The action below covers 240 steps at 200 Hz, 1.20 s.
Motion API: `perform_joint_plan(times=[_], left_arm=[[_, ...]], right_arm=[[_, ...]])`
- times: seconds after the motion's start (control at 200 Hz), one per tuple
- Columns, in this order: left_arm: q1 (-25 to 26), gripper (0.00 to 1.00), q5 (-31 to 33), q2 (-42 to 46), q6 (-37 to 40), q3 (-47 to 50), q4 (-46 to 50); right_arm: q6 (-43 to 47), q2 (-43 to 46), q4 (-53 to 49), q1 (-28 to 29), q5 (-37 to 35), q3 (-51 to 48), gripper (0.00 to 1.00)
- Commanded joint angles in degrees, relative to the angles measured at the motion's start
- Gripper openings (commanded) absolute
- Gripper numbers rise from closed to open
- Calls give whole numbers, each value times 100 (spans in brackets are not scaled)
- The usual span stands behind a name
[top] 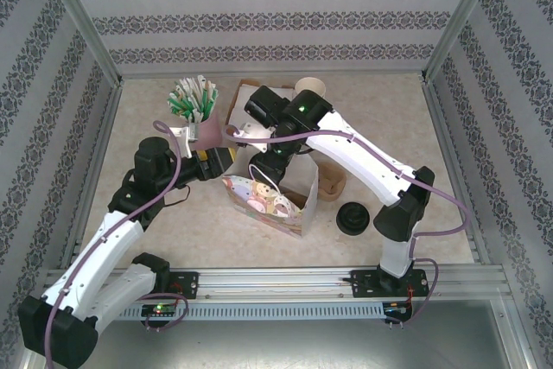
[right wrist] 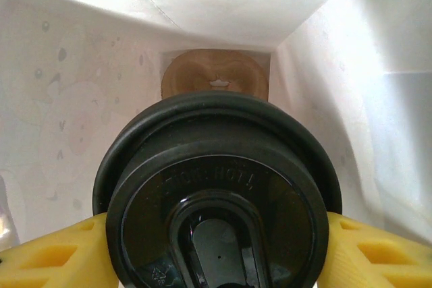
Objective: Pack the takeout coffee
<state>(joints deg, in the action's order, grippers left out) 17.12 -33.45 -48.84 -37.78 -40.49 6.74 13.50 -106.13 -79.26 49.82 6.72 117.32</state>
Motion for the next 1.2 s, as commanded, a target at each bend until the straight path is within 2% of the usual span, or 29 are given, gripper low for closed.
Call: perform_joint_plan(times=[0.0, 0.155, 0.56, 0.719, 1.194], left_arm=[[-53, 82, -356, -6, 74, -121, -417], [-58, 82, -648, -115, 119, -110, -424], [-47, 78, -671, -113, 324, -11, -196], [-48, 78, -679, -93, 226, -5, -229], [-39, 75, -707, -61, -89, 54, -433]], right_arm=[[-22, 240, 258, -81, 42, -104, 58], [-235, 388, 535, -241, 40, -111, 58], [-574, 523, 720, -509, 17, -268, 57], [-462, 538, 696, -380, -13, -407, 57], [-383, 783, 1542, -38, -37, -1348, 56]])
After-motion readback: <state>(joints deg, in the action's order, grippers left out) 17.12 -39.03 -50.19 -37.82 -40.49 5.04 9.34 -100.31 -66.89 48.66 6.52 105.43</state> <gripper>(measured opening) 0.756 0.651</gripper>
